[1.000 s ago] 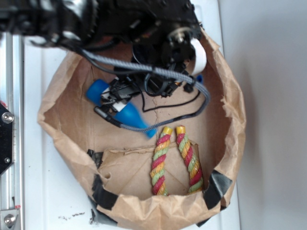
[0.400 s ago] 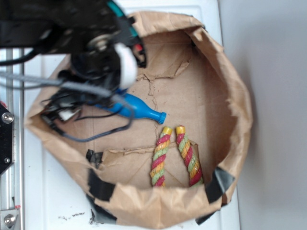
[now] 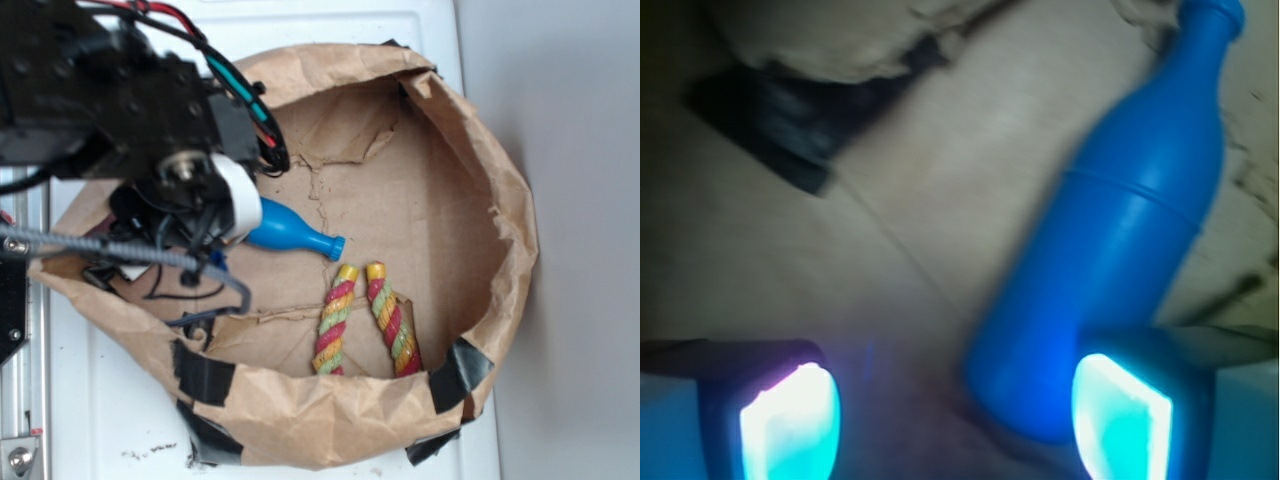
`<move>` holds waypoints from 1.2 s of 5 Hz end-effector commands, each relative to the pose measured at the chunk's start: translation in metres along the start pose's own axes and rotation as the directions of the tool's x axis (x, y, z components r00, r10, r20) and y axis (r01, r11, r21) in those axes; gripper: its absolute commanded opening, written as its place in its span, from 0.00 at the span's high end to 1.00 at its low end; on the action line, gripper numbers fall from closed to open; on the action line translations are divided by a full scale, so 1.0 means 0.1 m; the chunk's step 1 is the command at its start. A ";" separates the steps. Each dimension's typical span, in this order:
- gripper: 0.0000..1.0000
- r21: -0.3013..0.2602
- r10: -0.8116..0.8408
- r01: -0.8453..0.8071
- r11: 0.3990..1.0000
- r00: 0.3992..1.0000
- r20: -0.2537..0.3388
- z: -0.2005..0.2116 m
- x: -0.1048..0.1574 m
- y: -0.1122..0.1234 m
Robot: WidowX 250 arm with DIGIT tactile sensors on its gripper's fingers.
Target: Grab the blue bottle.
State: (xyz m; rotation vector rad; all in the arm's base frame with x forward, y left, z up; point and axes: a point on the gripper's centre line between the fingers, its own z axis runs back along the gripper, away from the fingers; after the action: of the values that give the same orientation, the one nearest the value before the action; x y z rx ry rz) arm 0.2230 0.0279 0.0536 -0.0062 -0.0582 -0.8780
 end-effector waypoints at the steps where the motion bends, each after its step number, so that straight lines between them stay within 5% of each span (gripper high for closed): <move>1: 0.00 -0.035 0.215 -0.213 0.976 0.976 0.046 0.24 0.14 0.45; 3: 0.00 -0.081 0.223 -0.213 0.974 0.963 0.148 0.59 -0.05 0.48; 4: 0.00 -0.020 0.237 -0.238 0.971 0.954 0.183 0.52 -0.09 0.41; 6: 0.00 -0.059 0.361 -0.357 0.932 0.907 0.216 0.43 -0.02 0.57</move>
State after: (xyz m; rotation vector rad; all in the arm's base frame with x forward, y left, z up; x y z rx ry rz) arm 0.2589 0.0577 0.0840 -0.1637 -0.2063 -0.5256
